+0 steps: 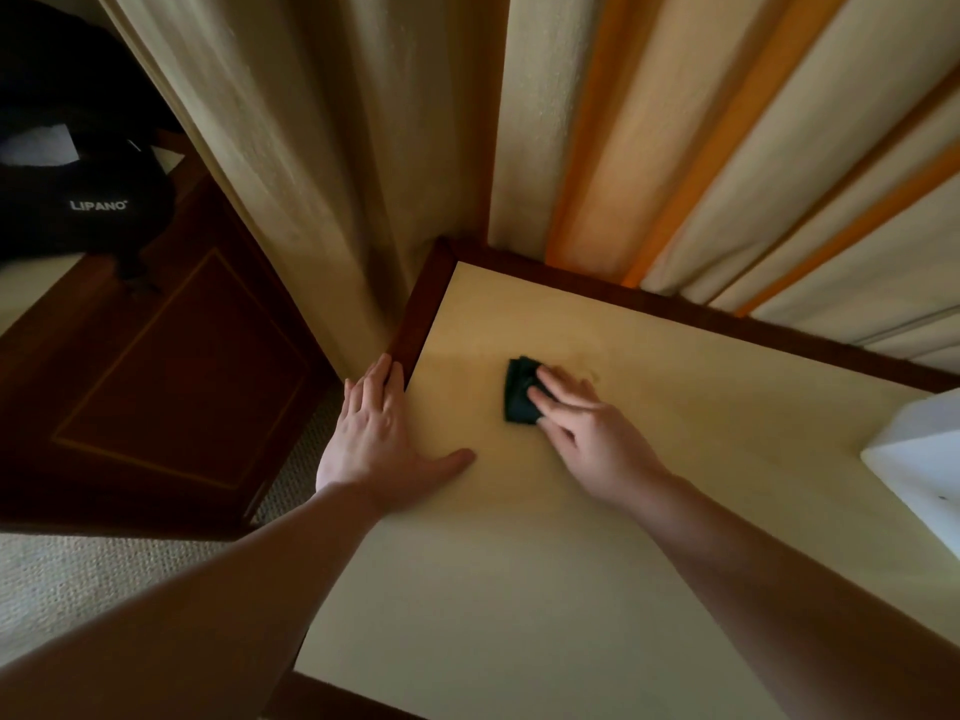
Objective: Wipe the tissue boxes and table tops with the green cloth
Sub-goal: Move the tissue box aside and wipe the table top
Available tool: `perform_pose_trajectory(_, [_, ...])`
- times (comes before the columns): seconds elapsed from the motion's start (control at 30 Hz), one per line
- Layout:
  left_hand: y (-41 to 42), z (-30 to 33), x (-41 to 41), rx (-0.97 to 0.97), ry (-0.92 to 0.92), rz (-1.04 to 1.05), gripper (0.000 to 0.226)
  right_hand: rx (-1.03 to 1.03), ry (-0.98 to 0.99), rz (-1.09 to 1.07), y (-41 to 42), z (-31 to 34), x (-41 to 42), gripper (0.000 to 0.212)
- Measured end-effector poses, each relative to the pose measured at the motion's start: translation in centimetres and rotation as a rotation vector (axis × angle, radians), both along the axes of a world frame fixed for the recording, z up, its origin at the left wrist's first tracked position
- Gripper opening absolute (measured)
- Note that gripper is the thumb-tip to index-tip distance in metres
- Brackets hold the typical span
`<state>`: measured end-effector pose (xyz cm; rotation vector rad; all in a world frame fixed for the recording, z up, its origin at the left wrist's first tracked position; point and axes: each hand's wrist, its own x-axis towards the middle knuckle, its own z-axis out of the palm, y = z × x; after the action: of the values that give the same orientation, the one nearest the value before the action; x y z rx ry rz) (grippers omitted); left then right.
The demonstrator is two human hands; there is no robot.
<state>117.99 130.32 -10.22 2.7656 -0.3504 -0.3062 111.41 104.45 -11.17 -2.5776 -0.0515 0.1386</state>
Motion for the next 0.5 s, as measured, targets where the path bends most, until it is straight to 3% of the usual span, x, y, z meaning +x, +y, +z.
perform_pose_trajectory(0.13, [0.1, 0.0, 0.0, -0.002, 0.002, 0.007, 0.145, 0.099, -0.046, -0.345, -0.3, 0.9, 1.8, 0.04])
perform_pose_trajectory(0.23, [0.1, -0.3, 0.2, 0.008, 0.001, 0.006, 0.144, 0.148, -0.057, -0.462, 2.3, 1.5, 4.0, 0.039])
perform_pose_trajectory(0.37, [0.1, -0.4, 0.2, 0.008, 0.009, 0.005, 0.142, 0.177, -0.086, -0.248, 6.3, 0.7, 2.9, 0.036])
perform_pose_trajectory(0.5, [0.3, -0.1, 0.2, -0.049, 0.024, -0.005, 0.119, 0.072, -0.069, 0.0, 6.7, -0.9, -1.3, 0.041])
